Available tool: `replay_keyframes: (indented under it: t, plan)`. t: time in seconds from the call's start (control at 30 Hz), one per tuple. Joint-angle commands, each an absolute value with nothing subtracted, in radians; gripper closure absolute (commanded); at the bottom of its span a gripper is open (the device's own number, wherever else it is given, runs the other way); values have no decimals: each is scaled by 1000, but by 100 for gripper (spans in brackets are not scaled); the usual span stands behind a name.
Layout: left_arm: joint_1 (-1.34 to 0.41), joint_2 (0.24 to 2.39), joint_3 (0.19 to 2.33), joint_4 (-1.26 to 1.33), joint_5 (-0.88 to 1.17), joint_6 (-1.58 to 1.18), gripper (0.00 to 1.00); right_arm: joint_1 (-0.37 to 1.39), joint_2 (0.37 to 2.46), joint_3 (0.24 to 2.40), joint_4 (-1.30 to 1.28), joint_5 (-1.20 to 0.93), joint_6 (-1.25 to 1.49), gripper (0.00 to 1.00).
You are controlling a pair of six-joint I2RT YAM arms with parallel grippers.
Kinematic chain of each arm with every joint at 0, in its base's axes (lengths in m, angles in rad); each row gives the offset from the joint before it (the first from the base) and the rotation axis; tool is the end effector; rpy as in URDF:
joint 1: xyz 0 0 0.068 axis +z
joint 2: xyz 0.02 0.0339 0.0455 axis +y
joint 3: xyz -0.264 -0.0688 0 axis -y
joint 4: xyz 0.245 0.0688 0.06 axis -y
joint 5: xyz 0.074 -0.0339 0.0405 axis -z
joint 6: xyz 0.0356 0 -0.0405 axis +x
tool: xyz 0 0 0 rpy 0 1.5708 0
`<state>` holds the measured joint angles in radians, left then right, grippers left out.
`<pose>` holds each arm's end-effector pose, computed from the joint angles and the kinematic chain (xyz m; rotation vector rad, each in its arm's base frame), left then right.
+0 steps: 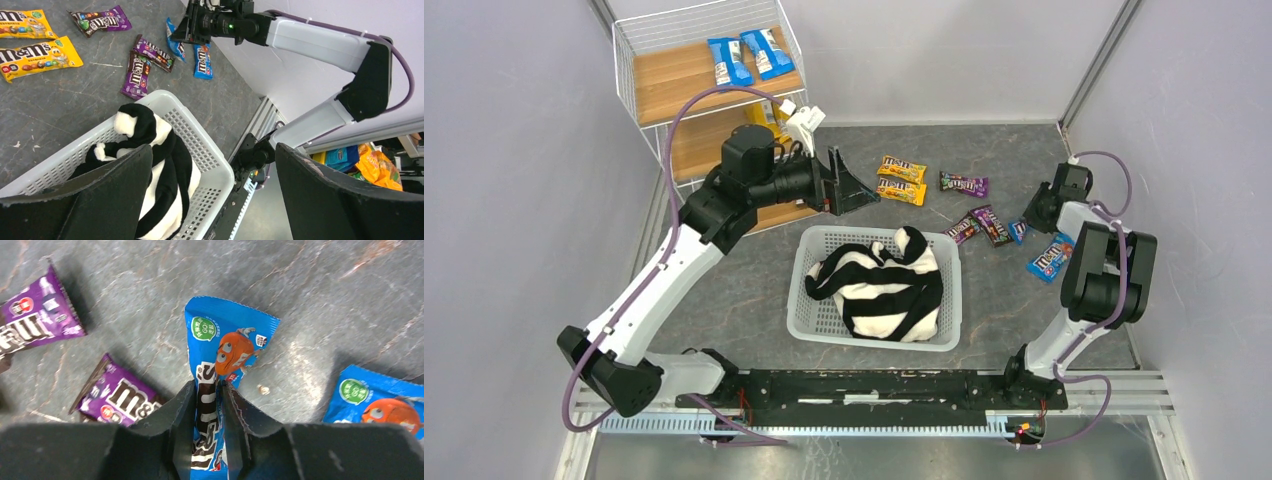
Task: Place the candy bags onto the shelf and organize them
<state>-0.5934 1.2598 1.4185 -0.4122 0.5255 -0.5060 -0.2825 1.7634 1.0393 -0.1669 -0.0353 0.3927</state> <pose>0.2164 -0.1675 0.4365 0.4869 1.9155 -1.2261 0.3487 -0.0999 0.1700 0.8014 2.3292 0.0914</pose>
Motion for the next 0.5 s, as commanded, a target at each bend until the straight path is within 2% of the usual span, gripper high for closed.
replay_keyframes:
  t: [0.0, 0.2, 0.47]
  plan:
    - [-604, 1278, 1406, -321, 529, -586, 2, -266, 1671, 1009, -106, -115, 423, 69]
    - [-654, 1323, 1399, -279, 508, -621, 2, -228, 1596, 985, -90, -160, 434, 78]
    - [-792, 1448, 1459, -304, 346, -588, 4, -114, 1447, 948, -82, -237, 495, 79]
